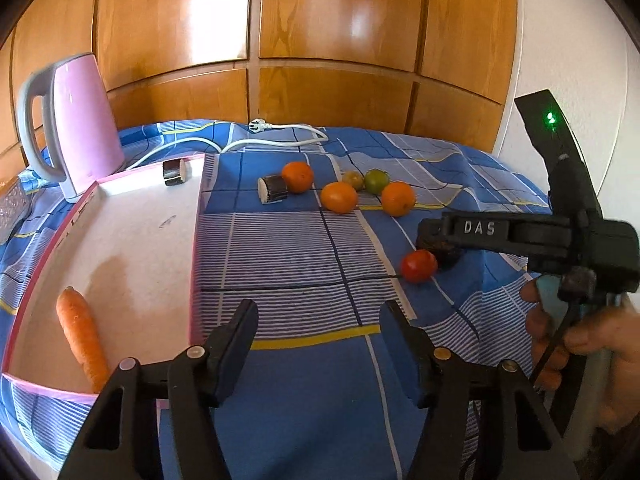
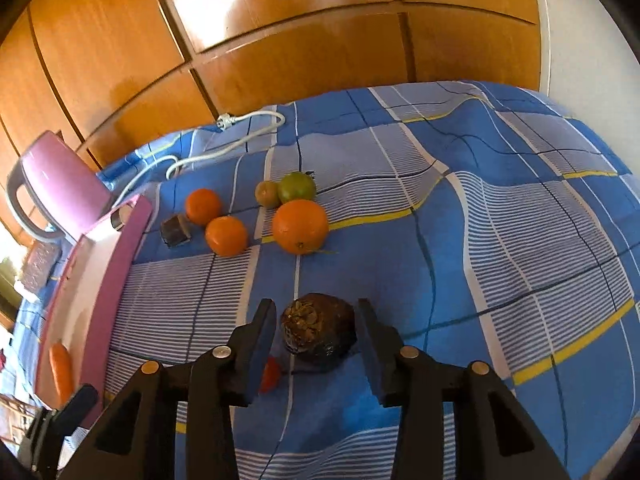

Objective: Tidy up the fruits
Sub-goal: 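Move left tool toward the red tomato while right tool approaches the dark round fruit, then close left tool on the tomato while right tool grips the dark round fruit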

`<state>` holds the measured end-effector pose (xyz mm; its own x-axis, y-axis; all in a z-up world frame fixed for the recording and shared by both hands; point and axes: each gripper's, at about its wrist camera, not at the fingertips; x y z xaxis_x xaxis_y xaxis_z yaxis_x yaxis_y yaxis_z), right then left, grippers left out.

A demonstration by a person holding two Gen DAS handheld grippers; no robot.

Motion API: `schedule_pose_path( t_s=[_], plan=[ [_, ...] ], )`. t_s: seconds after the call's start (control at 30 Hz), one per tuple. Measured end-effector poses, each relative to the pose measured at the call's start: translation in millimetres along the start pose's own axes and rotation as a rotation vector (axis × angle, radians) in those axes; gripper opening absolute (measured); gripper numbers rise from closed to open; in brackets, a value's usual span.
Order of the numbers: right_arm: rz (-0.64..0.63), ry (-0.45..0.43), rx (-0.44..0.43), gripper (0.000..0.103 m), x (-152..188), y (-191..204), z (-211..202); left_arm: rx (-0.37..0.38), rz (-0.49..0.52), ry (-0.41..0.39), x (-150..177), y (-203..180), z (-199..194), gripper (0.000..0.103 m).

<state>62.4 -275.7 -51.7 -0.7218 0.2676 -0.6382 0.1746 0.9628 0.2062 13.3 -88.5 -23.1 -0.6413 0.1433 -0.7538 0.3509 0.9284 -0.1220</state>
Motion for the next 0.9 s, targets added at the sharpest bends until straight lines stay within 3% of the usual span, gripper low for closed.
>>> schedule_pose_path(
  t_s=[0.2, 0.23, 0.37, 0.57, 0.9],
  plan=[
    [-0.034, 0.067, 0.04, 0.05, 1, 5, 16, 0.006, 0.002, 0.001, -1, -1, 1, 0.064],
    [-0.041, 0.054, 0.046, 0.046, 1, 5, 14, 0.007, 0.007, 0.002, -1, -1, 1, 0.064],
    [0.01, 0.037, 0.021, 0.044, 2, -4, 10, 0.011, 0.014, 0.009, 0, -3, 4, 0.062],
    [0.148, 0.033, -0.022, 0.044, 1, -32, 7, 0.029, 0.012, 0.063, -6, -6, 20, 0.04],
    [0.207, 0.036, -0.066, 0.045, 2, -41, 9, 0.126, 0.077, 0.098, -21, -39, 40, 0.044]
  ],
)
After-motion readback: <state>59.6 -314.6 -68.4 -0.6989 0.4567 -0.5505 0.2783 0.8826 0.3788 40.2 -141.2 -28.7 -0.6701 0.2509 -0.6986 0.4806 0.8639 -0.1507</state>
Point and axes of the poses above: each gripper's, at about its wrist camera, not at the fingertips, and z roughly the way its jaws point, y to its left, x to its underside, and after that the axes turned 4 degrees about -z, right-handed
